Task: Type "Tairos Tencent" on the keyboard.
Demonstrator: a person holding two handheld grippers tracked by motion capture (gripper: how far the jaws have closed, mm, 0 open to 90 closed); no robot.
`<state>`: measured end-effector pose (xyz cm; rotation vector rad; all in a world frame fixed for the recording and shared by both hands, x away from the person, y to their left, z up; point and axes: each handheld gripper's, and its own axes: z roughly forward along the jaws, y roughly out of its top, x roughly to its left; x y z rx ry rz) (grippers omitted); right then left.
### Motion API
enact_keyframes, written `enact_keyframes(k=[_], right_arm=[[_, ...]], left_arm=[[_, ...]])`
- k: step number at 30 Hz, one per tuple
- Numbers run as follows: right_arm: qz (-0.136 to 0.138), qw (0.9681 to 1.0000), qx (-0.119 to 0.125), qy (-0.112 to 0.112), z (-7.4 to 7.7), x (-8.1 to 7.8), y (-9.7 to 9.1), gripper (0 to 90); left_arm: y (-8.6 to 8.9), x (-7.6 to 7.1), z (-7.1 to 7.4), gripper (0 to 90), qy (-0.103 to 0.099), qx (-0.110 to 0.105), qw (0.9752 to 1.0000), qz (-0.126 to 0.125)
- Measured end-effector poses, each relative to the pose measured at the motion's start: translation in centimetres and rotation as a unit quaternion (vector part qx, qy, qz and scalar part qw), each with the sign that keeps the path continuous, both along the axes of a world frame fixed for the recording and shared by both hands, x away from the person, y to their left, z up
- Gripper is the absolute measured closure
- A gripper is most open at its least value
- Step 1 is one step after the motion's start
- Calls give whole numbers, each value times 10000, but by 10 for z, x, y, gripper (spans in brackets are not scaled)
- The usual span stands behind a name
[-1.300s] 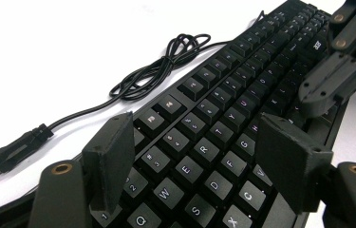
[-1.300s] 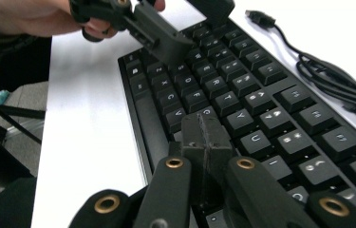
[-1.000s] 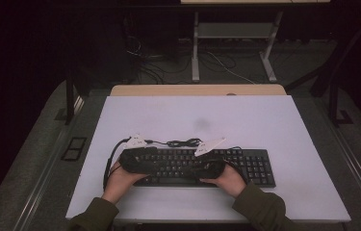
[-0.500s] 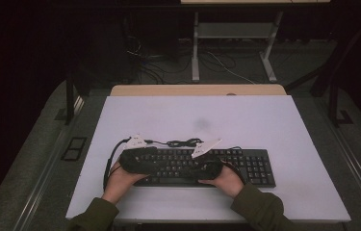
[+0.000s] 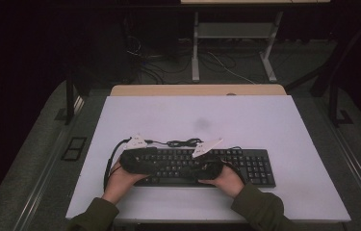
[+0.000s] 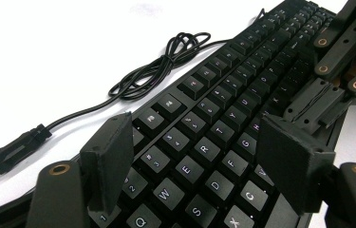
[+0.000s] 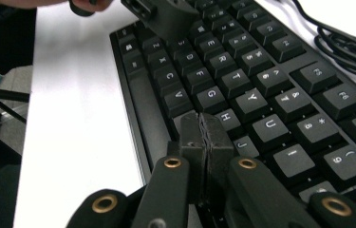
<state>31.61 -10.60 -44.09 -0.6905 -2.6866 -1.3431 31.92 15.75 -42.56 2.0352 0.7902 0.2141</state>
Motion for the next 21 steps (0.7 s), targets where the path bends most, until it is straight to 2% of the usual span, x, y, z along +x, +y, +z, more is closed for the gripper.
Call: enact_keyframes(k=[4, 9, 16, 21], right_arm=[[-1, 10000, 23, -9, 1, 0, -1, 844], [-26, 9999, 162, -7, 3, 1, -3, 754], [-93, 9993, 344, -59, 7, 2, -10, 520], [-192, 9989, 412, -137, 10, 3, -17, 376]], left_arm=[[0, 0, 0, 279, -17, 10, 10000, -14], [0, 0, 0, 281, -29, 3, 10000, -7], [-2, 0, 0, 309, -29, 2, 10000, -33], [-6, 1, 1, 372, -31, 21, 9999, -127]])
